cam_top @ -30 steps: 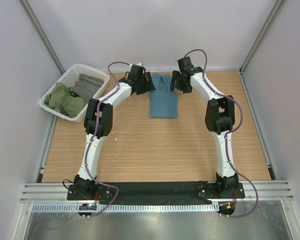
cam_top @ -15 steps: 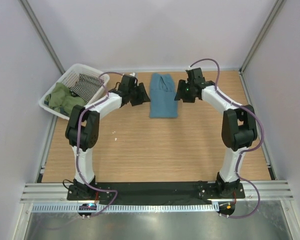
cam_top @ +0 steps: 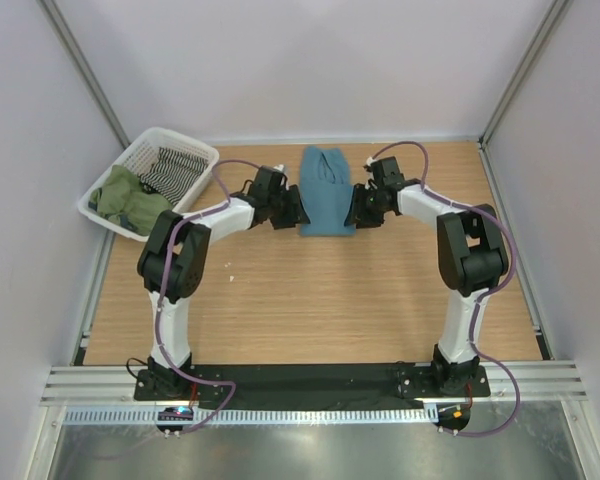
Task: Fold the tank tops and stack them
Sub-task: Fold the tank top
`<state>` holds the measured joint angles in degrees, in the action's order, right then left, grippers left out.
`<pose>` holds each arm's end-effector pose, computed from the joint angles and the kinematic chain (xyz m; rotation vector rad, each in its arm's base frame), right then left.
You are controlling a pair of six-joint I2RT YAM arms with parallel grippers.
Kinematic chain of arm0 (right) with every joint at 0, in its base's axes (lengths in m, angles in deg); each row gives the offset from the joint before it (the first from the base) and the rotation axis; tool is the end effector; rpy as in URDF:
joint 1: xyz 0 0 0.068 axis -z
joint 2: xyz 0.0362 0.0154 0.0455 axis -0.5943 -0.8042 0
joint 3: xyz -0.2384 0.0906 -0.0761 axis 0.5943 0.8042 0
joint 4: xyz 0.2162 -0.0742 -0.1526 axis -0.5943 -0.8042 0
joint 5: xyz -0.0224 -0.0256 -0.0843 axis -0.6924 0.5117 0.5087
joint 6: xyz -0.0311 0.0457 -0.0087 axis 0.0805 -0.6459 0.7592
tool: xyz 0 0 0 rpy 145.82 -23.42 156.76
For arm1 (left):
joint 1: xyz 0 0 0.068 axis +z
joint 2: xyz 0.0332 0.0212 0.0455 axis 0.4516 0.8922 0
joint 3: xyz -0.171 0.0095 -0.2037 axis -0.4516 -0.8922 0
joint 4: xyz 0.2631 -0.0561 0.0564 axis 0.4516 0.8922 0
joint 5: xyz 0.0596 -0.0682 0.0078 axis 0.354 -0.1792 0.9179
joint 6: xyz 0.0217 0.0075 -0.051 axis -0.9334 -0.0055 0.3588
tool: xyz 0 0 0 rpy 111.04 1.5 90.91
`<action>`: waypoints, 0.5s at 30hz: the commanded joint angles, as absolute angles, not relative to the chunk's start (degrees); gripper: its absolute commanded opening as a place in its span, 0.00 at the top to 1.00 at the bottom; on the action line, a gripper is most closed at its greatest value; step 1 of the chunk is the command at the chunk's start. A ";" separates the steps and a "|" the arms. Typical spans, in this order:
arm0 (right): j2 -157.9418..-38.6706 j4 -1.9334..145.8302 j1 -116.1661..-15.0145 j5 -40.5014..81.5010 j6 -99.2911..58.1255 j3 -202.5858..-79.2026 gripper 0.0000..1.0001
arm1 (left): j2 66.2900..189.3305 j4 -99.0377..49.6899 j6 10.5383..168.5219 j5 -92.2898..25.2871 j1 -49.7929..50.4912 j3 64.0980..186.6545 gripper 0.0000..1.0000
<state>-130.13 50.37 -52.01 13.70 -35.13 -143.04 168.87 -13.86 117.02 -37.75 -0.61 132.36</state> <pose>0.4086 0.1237 0.1565 0.0356 2.6250 0.5590 0.3997 -0.2171 0.1539 -0.1430 2.5003 -0.7836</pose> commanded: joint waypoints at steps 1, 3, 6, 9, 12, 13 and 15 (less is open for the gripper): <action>-129.90 53.29 -52.72 11.18 -35.39 -142.52 0.55 | 169.21 -16.59 117.59 -38.42 -1.19 131.78 0.51; -129.20 54.00 -53.07 11.26 -35.39 -140.59 0.55 | 169.39 -16.68 117.68 -38.34 -1.28 131.43 0.54; -128.67 55.31 -53.07 11.18 -35.57 -138.66 0.55 | 170.09 -16.77 117.68 -38.95 -1.28 131.60 0.64; -128.85 55.49 -53.16 10.30 -35.74 -137.69 0.59 | 170.36 -16.77 117.76 -39.48 -1.36 131.43 0.69; -127.62 56.37 -53.25 10.04 -36.00 -135.93 0.70 | 170.09 -16.77 117.94 -39.04 -1.54 130.55 0.71; -127.27 56.46 -53.42 10.12 -36.27 -135.49 0.74 | 170.18 -16.68 117.94 -39.21 -1.63 130.55 0.78; -126.13 56.46 -53.51 10.30 -36.44 -134.17 0.89 | 170.18 -16.59 118.20 -39.56 -1.80 130.20 0.88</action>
